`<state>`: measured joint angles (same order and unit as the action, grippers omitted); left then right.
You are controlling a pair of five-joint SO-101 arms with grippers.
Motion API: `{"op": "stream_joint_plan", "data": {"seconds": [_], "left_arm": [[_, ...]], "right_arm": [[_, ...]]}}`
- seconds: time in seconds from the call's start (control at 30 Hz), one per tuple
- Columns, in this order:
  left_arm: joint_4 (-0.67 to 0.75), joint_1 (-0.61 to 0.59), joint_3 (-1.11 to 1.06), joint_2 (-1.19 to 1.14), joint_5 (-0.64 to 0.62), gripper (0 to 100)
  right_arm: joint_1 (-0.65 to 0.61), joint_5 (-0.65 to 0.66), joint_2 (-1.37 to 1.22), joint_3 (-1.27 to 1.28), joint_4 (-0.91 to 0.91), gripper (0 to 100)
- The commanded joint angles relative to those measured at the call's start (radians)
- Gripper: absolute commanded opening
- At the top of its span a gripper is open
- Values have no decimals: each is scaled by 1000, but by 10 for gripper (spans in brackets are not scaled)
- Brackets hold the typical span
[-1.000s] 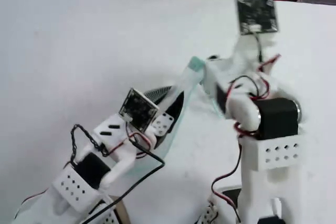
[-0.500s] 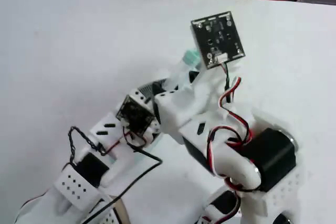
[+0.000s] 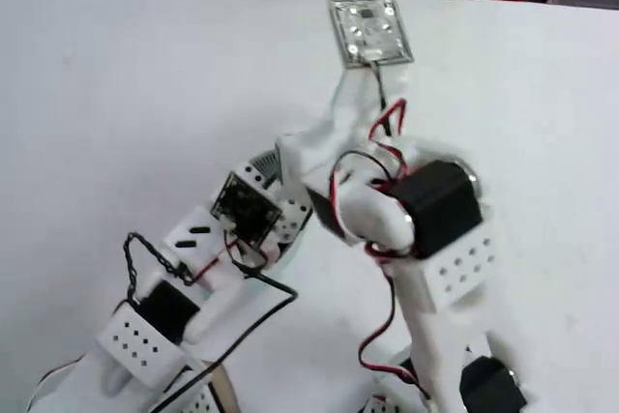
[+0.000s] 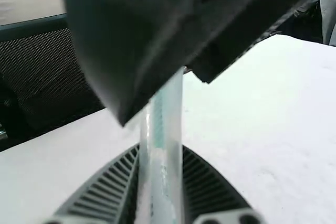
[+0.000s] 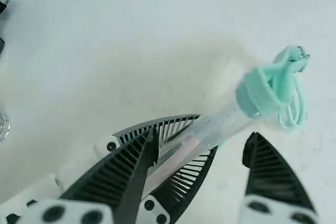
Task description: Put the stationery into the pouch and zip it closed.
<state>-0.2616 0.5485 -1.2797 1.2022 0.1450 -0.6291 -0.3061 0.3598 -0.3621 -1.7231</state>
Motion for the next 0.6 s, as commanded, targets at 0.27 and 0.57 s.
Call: {"op": "stream_joint_plan", "data": {"seconds": [0.27, 0.57], "left_arm": [[37, -5, 9, 30, 14, 24], [34, -5, 9, 35, 14, 24]], "right_arm": [[108, 2, -134, -167, 5, 180], [143, 141, -208, -181, 4, 24]]}}
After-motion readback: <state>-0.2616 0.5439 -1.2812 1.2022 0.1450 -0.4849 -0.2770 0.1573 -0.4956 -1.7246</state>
